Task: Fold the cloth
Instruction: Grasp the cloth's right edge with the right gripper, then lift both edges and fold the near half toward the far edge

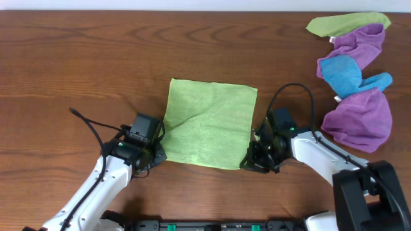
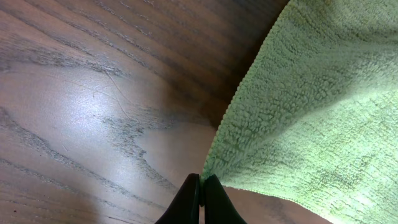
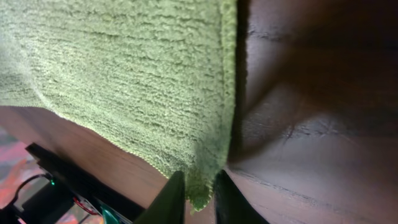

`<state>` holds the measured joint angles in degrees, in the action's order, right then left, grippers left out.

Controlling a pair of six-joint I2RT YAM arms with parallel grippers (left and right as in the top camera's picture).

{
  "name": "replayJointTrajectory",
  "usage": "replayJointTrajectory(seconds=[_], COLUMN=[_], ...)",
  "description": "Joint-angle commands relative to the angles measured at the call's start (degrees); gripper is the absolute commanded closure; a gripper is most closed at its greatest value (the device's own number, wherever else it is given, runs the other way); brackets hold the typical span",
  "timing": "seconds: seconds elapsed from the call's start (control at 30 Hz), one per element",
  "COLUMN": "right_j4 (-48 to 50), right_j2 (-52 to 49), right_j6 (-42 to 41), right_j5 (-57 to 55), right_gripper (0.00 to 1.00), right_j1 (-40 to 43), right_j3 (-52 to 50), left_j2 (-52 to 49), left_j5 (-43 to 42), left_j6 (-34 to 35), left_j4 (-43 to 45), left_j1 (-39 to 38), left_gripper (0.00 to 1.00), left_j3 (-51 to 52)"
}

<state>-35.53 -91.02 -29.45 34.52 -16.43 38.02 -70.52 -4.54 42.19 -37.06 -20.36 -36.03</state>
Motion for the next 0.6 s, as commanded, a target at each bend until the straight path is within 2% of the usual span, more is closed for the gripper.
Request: replayJointTrajectory(seconds=[0.0, 0.03, 0.3, 0.57], right_j4=[0.2, 0.2, -4.6, -16.9], right_j2=[-0.3, -0.3, -0.3, -0.3], right_j6=[-0.8, -0.8, -0.2, 3.8], right_j5=[0.0, 0.0, 0.8, -7.4], right_gripper=[0.93, 0.98, 0.99, 0.99], right_j1=[-0.5, -0.5, -0.1, 3.9], right_j3=[-0.3, -0.2, 2.6, 11.8], left_j2=[0.3, 0.3, 0.3, 0.3], left_j5=[0.0, 0.0, -4.7, -9.4], left_j6=[0.7, 0.7, 2.0, 3.2], left_j4=[0.0, 0.0, 2.6, 6.8], left_j1=[0.1, 0.1, 0.1, 0.1], left_gripper=[0.94, 0.94, 0.94, 0.94], left_j3=[-0.6, -0.6, -0.6, -0.6])
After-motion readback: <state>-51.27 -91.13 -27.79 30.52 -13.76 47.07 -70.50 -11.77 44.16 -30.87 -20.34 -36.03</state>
